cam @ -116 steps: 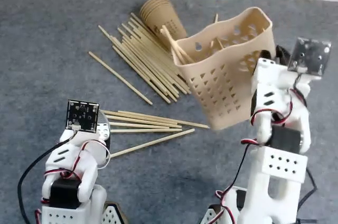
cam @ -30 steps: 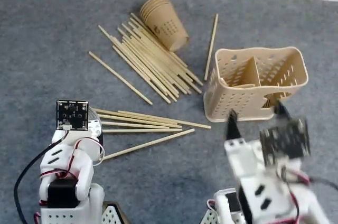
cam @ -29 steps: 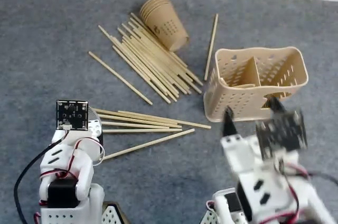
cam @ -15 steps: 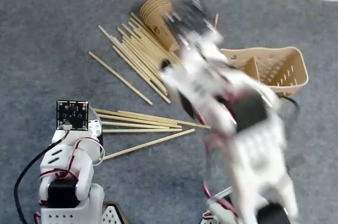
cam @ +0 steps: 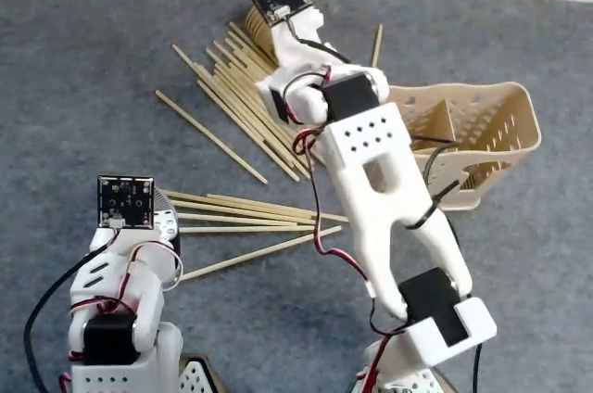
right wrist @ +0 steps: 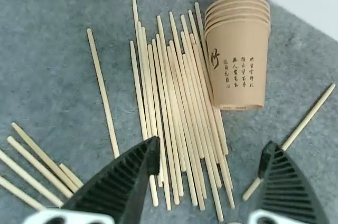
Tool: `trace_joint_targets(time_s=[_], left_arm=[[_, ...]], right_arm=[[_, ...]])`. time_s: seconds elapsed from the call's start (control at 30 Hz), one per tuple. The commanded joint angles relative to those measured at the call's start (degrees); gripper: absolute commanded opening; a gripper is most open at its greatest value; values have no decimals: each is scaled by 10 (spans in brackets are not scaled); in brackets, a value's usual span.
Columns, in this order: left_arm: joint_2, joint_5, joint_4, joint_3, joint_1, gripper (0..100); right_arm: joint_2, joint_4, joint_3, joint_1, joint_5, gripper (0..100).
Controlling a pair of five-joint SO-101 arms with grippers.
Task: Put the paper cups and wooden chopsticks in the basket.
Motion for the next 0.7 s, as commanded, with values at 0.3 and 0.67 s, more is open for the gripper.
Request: trace_joint_targets(time_s=[0.3, 0.67], left_arm=[[-7, 8, 33, -38, -27, 7], [-7, 32, 33, -25, -29, 7]], right_arm=[[-7, -94, 5, 7, 2, 295], [114, -214, 5, 15, 2, 295]])
